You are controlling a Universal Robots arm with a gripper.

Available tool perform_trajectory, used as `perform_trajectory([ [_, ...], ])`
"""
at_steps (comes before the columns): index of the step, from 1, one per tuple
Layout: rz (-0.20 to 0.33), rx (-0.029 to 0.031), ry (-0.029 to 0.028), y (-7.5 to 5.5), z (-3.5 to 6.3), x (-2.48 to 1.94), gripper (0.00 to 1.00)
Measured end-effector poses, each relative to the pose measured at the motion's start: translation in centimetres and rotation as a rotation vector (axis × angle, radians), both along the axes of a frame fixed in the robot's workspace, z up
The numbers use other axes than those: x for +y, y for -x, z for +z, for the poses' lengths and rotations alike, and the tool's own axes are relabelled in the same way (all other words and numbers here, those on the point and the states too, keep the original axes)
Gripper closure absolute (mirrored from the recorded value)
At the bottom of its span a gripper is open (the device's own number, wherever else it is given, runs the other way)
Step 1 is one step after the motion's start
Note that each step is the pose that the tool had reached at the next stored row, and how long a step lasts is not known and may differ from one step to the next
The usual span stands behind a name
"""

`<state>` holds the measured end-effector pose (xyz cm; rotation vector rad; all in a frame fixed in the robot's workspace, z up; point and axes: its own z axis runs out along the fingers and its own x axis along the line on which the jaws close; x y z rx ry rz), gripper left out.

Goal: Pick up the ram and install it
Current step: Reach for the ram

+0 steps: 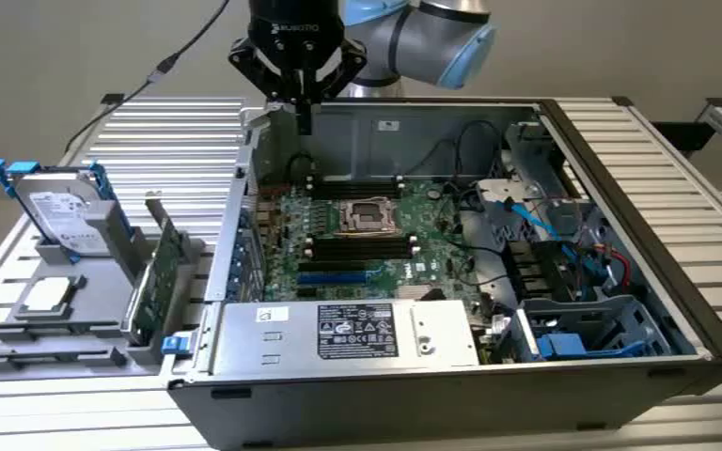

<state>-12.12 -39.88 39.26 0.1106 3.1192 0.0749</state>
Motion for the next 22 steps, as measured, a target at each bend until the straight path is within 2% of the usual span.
perform_trajectory([
  [11,0.0,0.0001,0.0001,0.0,0.0,0.0,0.89],
  [16,0.0,0.0027,0.0,2.0,-0.03,0.0,0.89],
  [18,0.0,0.0069,0.0,2.9,-0.08,0.0,0.89],
  [22,0.0,0.0238,0.0009,4.5,-0.33,0.0,0.89],
])
